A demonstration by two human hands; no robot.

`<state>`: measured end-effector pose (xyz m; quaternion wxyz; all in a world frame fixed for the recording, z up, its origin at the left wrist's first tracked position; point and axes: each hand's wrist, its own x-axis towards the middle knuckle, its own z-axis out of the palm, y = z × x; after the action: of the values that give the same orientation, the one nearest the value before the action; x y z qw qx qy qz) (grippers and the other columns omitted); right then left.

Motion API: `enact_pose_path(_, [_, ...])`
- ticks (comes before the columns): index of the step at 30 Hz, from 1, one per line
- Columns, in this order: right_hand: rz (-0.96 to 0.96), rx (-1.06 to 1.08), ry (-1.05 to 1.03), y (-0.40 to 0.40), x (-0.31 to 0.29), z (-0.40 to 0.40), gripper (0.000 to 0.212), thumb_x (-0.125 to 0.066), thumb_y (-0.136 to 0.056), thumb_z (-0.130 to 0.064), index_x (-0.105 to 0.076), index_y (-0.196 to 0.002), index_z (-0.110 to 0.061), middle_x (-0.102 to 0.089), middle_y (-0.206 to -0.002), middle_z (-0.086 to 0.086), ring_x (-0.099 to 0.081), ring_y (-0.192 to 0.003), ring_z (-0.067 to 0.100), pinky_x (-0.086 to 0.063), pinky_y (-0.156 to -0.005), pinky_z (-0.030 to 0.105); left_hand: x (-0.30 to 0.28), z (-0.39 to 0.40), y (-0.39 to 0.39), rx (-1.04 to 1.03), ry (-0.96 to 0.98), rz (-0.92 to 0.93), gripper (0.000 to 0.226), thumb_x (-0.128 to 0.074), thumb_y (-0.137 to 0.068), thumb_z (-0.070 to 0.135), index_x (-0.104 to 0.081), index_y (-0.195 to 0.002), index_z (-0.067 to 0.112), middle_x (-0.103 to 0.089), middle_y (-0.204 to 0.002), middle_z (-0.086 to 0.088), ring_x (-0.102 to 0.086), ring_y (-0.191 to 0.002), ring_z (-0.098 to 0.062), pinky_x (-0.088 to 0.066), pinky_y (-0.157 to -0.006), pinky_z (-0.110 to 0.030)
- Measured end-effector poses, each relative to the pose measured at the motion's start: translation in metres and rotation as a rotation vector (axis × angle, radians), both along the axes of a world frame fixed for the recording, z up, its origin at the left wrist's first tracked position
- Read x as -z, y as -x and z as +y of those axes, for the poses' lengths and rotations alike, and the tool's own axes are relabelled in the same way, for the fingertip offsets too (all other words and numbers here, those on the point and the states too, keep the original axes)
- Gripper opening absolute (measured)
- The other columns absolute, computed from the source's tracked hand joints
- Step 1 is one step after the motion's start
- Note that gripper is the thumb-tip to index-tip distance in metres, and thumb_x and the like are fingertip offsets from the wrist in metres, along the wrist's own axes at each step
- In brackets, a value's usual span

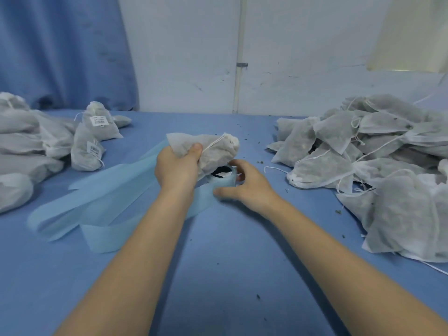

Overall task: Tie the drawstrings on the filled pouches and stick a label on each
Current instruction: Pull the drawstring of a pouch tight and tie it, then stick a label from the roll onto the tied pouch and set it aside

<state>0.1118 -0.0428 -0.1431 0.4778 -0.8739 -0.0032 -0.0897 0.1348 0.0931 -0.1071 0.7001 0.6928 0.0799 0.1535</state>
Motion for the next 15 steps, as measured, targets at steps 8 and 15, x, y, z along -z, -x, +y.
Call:
enact_pose_path(8, [-0.023,0.131,0.060,-0.007,0.007,0.017,0.073,-0.087,-0.058,-0.044,-0.048,-0.113,-0.014,-0.056,-0.115,0.000,-0.053,-0.109,0.019,-0.047,-0.084,0.032,-0.007,-0.011,0.005,-0.013,-0.157,-0.095,0.024,-0.063,-0.087,0.029,-0.059,-0.099,0.009,-0.065,-0.103,-0.005,-0.059,-0.098,-0.026,-0.047,-0.089,-0.037])
enact_pose_path(15, [-0.062,-0.014,-0.079,0.013,0.002,0.012,0.057,-0.091,-0.060,-0.031,-0.044,-0.092,-0.036,-0.061,-0.080,-0.034,-0.055,-0.077,-0.021,-0.039,-0.060,0.000,0.004,-0.020,0.012,-0.047,-0.347,-0.058,0.024,-0.056,-0.092,0.031,-0.044,-0.088,0.011,-0.042,-0.076,0.004,-0.041,-0.079,-0.021,-0.021,-0.058,-0.023])
